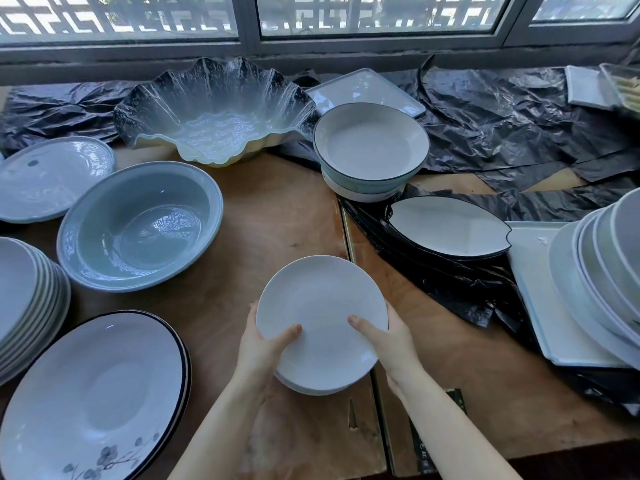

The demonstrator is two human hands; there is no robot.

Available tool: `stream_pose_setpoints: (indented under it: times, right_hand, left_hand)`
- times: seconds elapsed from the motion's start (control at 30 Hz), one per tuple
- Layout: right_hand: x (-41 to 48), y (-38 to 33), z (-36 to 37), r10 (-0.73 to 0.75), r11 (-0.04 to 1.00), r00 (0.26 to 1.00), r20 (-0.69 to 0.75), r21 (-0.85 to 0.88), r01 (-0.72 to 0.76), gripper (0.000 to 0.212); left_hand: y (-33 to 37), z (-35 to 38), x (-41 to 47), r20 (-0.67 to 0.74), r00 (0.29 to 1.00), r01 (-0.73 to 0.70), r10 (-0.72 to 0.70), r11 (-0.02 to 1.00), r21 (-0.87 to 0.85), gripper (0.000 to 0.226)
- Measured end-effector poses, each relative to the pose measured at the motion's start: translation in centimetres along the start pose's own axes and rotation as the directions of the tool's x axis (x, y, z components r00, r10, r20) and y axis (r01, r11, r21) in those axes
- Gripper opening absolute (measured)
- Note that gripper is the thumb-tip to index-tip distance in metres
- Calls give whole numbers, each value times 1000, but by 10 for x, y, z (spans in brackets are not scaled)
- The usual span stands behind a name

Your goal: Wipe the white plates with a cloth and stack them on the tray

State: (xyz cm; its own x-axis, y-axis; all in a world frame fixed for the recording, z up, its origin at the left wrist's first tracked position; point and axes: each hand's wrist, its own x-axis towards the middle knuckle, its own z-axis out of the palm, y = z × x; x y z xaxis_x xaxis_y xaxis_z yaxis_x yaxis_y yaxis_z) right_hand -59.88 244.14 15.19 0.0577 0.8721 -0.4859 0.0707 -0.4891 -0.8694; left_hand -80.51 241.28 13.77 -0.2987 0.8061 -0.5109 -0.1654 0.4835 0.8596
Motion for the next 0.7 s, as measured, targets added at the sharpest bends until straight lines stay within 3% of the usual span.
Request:
stream_pose_setpoints:
  times: [0.2, 0.43, 0.6, 0.7]
  right_hand:
    - [-1, 1, -4, 0, 999, 1000, 27, -37, 1, 62]
    - [4, 2, -8, -35, 979, 998, 47, -200, 43, 64]
    - [7, -7, -16, -63, 898, 993, 102, -428, 101, 64]
    - [12, -14, -23, -118, 816, 983, 138, -552, 175, 83]
  left_hand:
    - [0, 3, 0, -10, 999, -32, 32, 999, 36, 83]
    - [4, 0, 0, -26, 1000, -8, 11, 995, 101, 78]
    - [10, 2, -5, -73, 997, -20, 35, 981, 193, 72]
    - [17, -1, -6, -127, 988, -42, 89, 942, 334, 87]
